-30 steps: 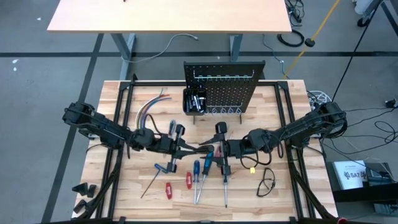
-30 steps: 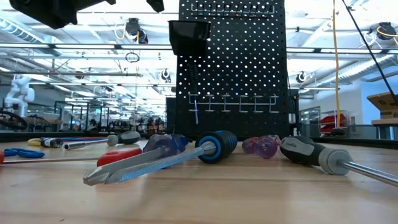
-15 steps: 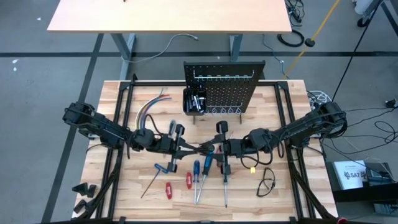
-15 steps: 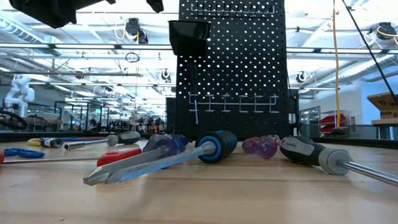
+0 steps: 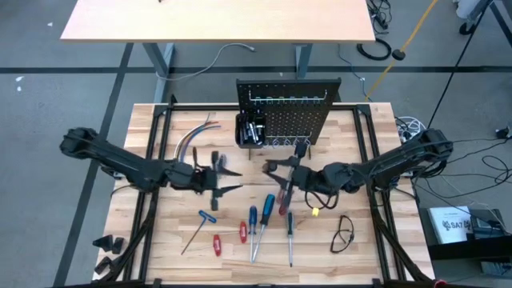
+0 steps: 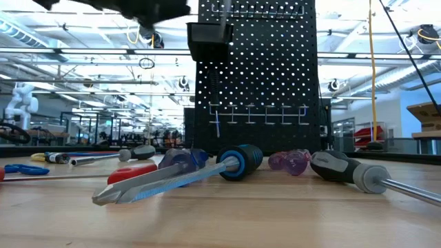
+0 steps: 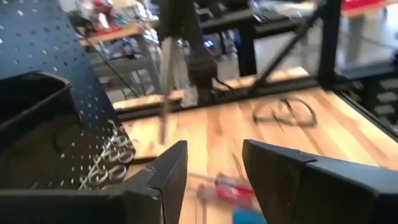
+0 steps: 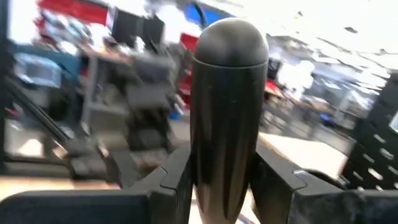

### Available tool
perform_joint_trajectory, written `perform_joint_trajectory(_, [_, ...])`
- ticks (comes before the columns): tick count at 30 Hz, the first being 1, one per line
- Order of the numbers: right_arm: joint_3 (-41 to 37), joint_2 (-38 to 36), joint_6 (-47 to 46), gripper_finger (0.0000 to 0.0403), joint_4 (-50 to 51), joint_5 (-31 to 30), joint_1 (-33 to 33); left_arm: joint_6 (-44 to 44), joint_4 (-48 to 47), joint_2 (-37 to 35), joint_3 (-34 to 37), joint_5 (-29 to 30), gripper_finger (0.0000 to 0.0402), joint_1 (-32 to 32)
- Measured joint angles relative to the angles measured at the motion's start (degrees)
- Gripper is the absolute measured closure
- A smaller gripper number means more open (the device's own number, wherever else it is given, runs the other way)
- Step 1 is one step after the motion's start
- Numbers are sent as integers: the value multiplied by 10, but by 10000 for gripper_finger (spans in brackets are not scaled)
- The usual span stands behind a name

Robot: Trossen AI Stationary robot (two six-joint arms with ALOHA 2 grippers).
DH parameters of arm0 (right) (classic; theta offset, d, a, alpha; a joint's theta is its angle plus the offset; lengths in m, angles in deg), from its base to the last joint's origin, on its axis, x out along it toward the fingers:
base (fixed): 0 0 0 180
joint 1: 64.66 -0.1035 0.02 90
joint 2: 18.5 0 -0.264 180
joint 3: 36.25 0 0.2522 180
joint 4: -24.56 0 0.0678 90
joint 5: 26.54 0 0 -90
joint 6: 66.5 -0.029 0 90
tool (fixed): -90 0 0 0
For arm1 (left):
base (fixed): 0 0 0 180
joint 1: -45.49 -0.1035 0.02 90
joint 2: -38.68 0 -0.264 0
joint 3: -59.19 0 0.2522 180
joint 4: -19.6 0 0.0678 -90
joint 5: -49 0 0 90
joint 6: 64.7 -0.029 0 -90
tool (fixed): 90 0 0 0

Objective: Hang tools onto peg board
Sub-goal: Hang the black nut driver on the peg board

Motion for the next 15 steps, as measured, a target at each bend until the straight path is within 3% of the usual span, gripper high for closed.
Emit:
perform_joint_trajectory(6, [-26, -4, 2, 288, 31, -49, 21, 13, -95, -113, 0, 43, 238, 6])
perform_joint_trajectory(15, [-169, -8, -98, 288, -164, -35, 127, 28, -101, -146, 0, 43, 237, 7])
